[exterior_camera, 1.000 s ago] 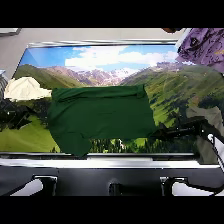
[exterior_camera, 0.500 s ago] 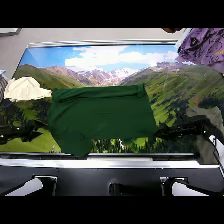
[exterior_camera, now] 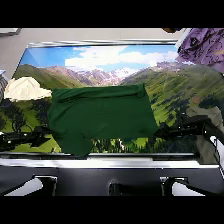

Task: Fold the clothes and pants, and hang the long-sleeved shirts on hangers.

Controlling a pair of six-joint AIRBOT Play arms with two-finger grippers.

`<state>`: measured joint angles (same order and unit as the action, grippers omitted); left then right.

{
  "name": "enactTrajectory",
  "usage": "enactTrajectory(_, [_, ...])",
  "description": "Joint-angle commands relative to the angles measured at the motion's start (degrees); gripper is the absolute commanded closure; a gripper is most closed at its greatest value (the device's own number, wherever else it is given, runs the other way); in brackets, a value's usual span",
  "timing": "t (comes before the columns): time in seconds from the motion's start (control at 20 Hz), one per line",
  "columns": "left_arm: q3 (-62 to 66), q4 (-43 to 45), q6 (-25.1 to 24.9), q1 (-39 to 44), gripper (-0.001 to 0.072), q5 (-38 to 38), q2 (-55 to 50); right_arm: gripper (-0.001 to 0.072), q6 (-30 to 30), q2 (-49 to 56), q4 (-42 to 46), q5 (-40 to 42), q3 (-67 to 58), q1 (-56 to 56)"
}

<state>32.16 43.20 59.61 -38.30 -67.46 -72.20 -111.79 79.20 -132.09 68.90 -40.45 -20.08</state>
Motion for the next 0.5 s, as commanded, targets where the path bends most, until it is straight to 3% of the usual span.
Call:
enactTrajectory(0.0, [-1.8,-0.5,-1.2,0.5,0.0091,1.2,0.0,0.0685,0.2,-0.3,-0.1,0.0,-0.1,0.0])
enactTrajectory(0.45, [-1.9,-4.7,-2.8,3.5,0.0098,5.4,-4.0,0.0686,0.5,-2.9,-0.1,-1.0,-0.1,0.0])
